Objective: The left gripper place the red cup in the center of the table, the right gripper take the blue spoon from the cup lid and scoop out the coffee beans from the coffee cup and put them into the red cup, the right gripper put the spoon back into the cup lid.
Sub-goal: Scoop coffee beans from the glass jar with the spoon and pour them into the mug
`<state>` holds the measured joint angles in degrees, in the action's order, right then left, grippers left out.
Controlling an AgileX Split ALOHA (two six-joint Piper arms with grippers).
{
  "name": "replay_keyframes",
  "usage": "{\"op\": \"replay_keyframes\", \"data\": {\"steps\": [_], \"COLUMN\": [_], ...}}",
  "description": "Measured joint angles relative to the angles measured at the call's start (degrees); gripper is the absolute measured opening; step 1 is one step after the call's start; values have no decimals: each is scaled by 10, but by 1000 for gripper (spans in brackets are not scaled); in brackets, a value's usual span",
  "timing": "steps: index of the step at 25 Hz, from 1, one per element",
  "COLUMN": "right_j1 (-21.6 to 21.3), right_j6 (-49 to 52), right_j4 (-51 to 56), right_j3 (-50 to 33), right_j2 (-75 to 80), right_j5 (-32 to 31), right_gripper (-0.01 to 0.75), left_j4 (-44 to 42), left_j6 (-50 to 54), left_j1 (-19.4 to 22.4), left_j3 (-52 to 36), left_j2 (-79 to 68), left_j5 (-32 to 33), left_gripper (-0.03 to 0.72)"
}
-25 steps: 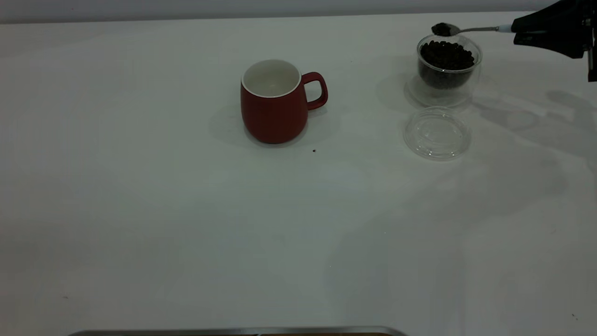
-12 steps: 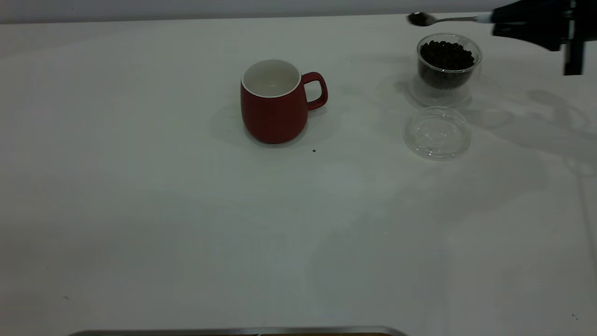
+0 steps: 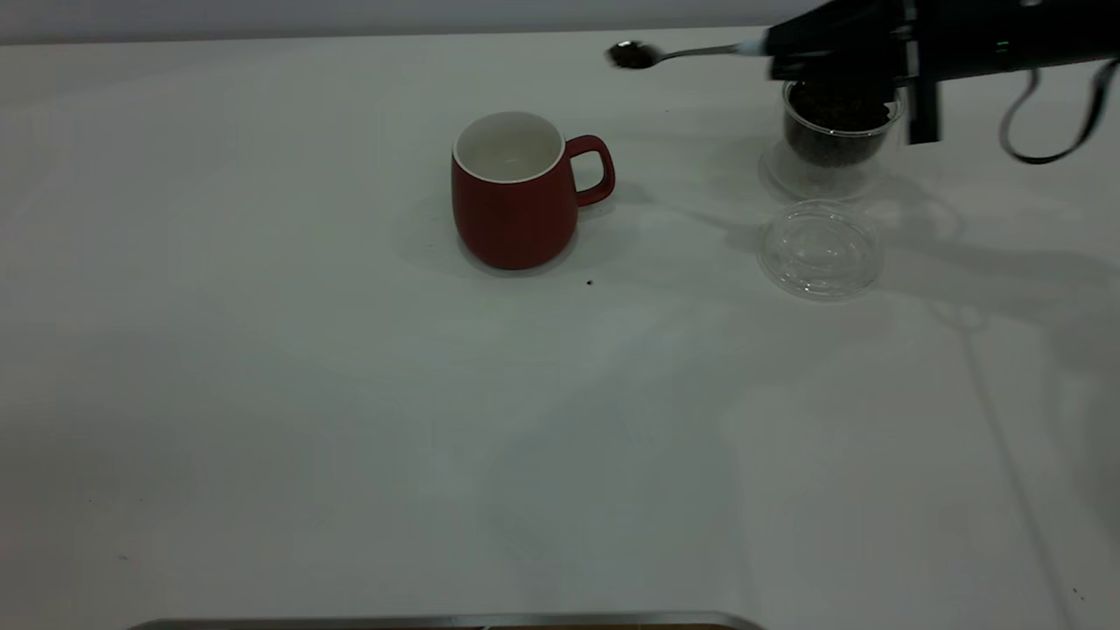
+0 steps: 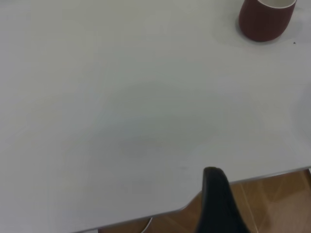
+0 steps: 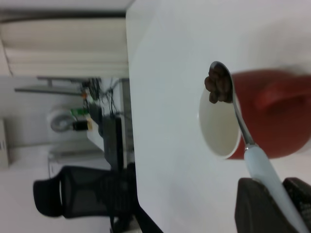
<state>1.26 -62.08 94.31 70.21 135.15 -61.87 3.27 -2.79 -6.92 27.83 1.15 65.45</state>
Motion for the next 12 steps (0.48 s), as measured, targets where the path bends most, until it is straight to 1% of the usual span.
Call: {"op": "replay_keyframes", "data": {"steps": [6,12], "right_j1": [51,79], "right_j6": [0,-9], "right_j4": [14,44], "right_j3": [0,0], "right_j2": [0,0], "right_j5": [45,66], "right_gripper": [107,107], "left_j4": [0,0], "left_j6": [0,0], "left_j1": [0,0], "left_j3": [0,0], "left_j2": [0,0], "left_j5": [0,0], "left_gripper": [516,516]}}
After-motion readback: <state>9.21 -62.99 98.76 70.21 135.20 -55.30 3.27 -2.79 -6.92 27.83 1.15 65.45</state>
